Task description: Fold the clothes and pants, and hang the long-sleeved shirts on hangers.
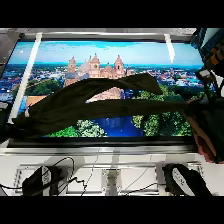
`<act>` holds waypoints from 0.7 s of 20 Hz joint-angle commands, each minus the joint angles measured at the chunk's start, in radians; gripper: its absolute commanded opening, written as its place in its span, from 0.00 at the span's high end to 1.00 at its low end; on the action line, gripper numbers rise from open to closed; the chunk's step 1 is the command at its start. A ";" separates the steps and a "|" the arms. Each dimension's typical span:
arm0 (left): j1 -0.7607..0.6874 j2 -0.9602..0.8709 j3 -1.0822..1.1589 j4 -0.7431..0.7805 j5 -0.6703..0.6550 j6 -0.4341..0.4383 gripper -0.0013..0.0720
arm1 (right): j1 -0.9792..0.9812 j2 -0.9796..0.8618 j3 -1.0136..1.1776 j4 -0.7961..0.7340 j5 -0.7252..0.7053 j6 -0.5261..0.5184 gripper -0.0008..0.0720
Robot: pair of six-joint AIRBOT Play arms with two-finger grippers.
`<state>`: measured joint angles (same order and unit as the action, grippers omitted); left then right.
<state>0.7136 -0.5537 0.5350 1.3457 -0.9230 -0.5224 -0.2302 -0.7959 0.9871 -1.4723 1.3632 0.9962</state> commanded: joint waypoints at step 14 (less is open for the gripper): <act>0.005 0.049 0.031 -0.021 -0.024 0.629 0.94 | 0.000 0.127 -0.053 0.022 0.481 -0.074 0.97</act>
<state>0.7174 -0.5007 0.5621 1.2579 -0.8268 -0.0875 -0.2302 -0.6724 0.9382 -1.4895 1.7744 0.9260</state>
